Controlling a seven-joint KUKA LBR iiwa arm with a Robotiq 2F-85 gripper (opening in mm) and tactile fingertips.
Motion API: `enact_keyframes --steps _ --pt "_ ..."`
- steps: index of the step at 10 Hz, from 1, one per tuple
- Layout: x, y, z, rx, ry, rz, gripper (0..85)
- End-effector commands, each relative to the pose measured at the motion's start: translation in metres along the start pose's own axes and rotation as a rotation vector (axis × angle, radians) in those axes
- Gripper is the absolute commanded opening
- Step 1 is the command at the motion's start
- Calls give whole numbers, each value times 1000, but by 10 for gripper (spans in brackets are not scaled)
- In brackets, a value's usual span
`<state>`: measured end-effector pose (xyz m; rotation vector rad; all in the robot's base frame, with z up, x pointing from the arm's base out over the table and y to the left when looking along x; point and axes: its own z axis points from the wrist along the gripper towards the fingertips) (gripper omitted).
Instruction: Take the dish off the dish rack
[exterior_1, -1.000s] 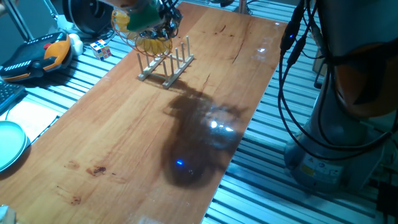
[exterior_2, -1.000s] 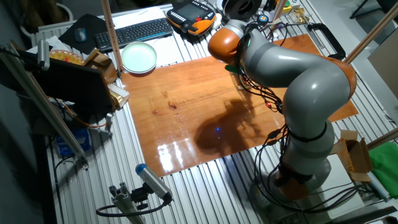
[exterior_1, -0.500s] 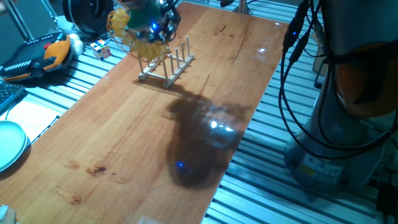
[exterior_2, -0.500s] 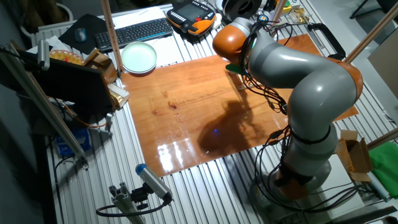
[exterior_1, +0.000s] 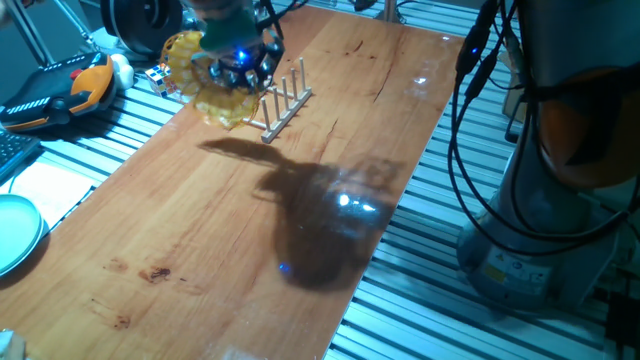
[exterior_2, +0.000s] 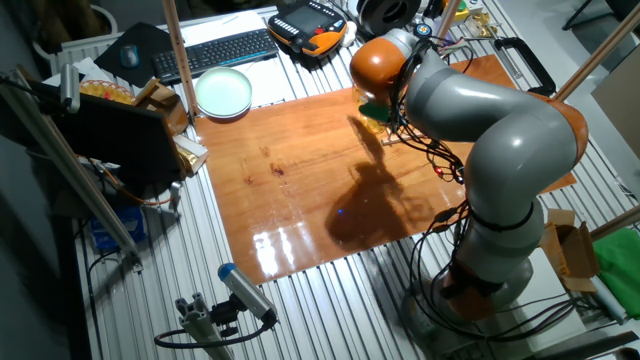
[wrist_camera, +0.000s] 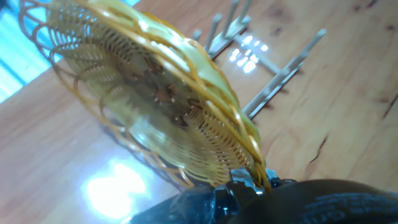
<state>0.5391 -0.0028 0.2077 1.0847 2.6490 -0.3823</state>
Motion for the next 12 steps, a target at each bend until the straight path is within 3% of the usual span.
enact_keyframes --steps 1,5,8,10,12 --pt "5 4 3 -14 20 -12 7" --pt "14 15 13 -88 136 -46 7" --pt "21 18 17 -101 185 -44 7" --pt "21 18 17 -83 195 -52 7" --pt "21 18 17 -68 162 -25 7"
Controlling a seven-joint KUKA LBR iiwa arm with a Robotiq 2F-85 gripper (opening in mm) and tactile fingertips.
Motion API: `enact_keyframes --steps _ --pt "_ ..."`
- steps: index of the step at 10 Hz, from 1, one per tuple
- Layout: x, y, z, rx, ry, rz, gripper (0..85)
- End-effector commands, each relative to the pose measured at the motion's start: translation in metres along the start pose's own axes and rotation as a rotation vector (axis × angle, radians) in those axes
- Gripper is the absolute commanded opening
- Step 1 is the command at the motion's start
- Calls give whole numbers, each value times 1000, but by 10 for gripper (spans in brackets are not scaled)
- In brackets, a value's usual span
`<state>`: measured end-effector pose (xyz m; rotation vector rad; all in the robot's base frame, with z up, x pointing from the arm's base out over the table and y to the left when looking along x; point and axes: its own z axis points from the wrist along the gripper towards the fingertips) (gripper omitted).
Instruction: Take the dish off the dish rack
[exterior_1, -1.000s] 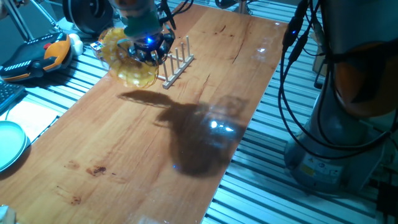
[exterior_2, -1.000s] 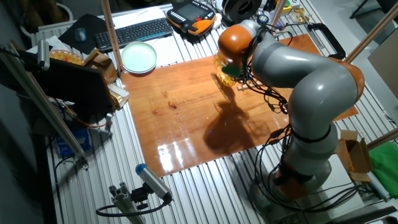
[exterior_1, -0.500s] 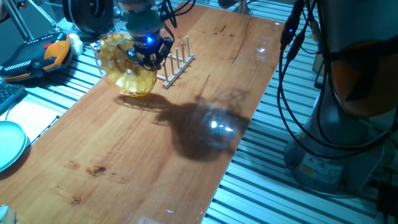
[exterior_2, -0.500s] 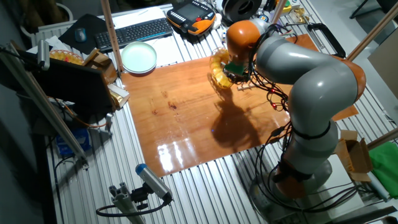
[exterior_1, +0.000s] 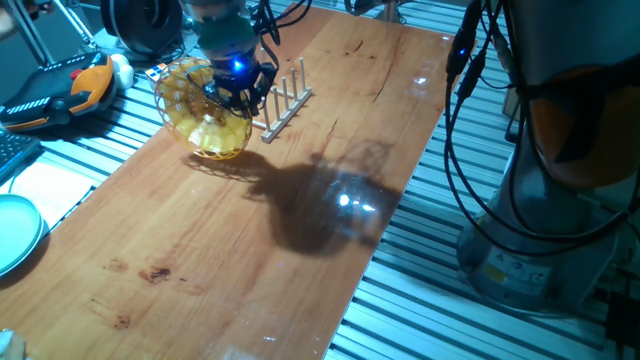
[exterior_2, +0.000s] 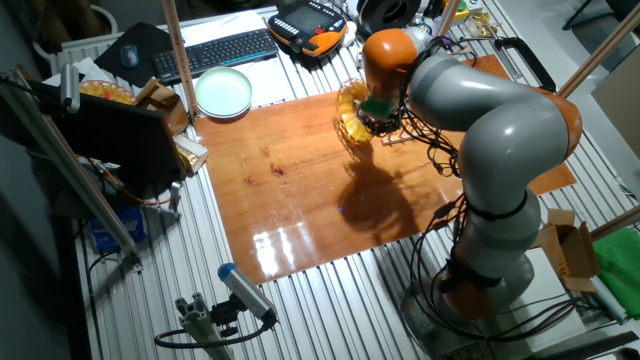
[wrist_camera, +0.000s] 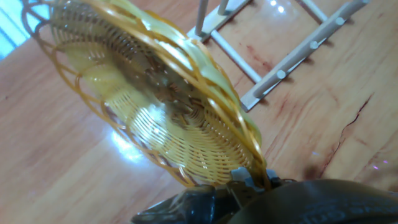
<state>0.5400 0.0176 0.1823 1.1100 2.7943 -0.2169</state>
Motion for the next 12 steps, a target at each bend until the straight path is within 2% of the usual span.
enact_keyframes --steps 1,6,9,11,12 --pt "0 0 0 1 -1 14 7" --pt "3 2 0 1 79 102 7" --pt "35 28 -8 -30 163 156 7" --pt "45 41 -11 -70 207 160 7" --pt "52 49 -11 -79 219 160 7"
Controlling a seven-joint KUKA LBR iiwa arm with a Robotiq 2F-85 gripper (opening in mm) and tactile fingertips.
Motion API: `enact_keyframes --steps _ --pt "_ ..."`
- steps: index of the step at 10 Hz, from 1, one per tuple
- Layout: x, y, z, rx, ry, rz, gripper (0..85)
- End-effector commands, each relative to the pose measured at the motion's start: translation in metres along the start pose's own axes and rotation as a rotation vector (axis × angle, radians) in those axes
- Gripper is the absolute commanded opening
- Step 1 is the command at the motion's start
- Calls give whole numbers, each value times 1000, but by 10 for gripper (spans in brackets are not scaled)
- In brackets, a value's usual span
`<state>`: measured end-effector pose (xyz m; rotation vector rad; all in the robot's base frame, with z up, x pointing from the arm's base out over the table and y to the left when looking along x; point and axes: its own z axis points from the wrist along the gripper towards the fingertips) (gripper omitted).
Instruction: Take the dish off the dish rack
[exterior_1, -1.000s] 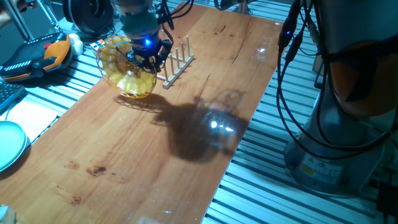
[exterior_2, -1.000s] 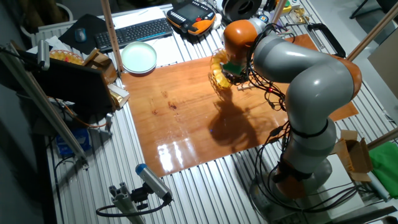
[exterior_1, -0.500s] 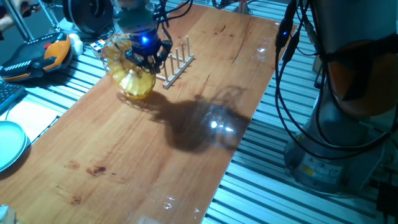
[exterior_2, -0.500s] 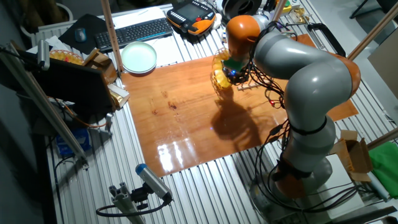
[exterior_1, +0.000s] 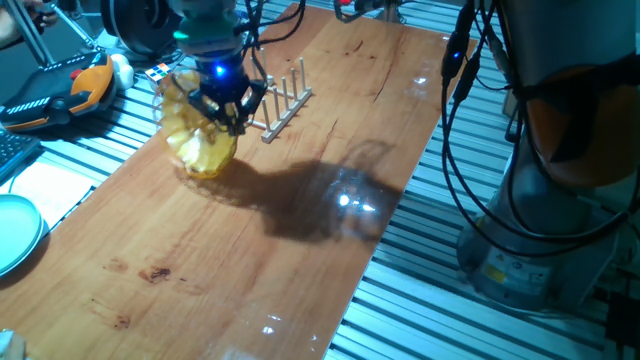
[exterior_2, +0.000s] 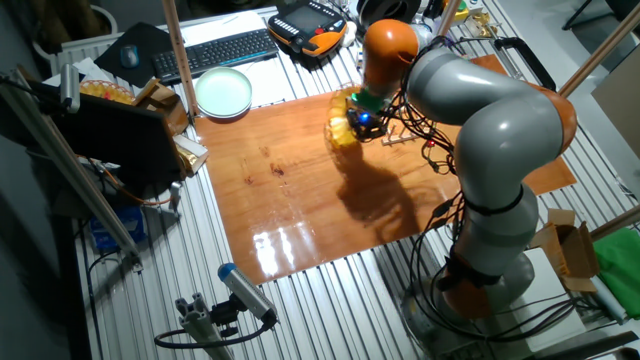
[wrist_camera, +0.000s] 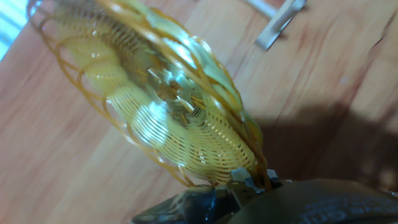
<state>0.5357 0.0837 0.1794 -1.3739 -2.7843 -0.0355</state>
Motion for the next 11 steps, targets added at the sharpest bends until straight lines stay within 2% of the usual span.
enact_keyframes --steps 1,3,5,11 --pt "10 8 3 -6 7 -1 7" --pt "20 14 10 -13 15 -1 7" --pt "28 18 15 -7 16 -6 7" --pt "36 27 31 -41 73 28 7"
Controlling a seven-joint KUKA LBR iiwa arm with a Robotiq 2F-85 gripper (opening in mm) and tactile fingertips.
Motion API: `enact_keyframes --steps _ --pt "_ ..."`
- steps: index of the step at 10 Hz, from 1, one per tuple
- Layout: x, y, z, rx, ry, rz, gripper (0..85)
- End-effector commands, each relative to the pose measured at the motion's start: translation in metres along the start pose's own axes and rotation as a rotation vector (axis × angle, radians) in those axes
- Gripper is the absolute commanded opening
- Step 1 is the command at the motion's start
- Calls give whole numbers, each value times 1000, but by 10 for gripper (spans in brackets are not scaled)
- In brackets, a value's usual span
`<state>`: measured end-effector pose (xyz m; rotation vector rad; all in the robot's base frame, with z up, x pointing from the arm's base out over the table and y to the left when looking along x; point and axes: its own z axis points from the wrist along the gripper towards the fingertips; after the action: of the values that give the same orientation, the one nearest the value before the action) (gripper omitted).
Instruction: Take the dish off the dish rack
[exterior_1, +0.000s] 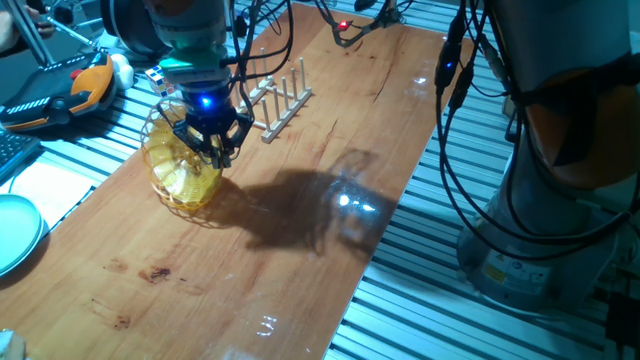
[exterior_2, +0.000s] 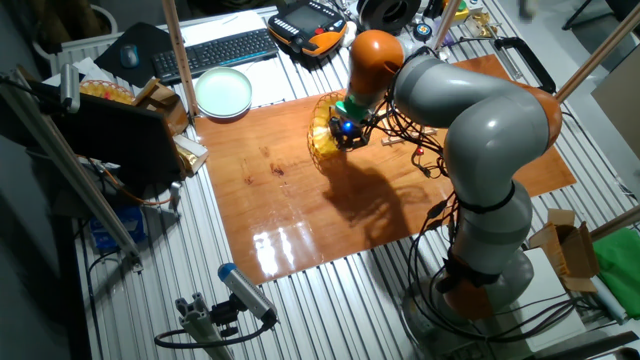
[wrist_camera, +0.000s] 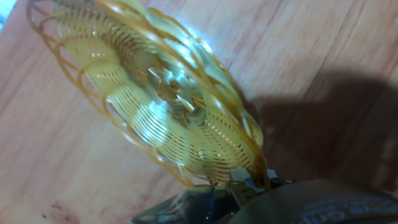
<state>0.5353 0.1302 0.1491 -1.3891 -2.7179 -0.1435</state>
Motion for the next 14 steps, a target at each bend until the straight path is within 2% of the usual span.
enact_keyframes --steps 1,4,7,8,13,14 --pt "0 1 1 -3 4 2 7" --pt "2 6 7 -9 7 11 7" --pt "-1 10 9 -38 45 44 7" --pt "-1 10 9 -44 48 46 7" --pt "-2 10 15 -61 49 49 7" --pt "-2 10 15 -60 31 44 7"
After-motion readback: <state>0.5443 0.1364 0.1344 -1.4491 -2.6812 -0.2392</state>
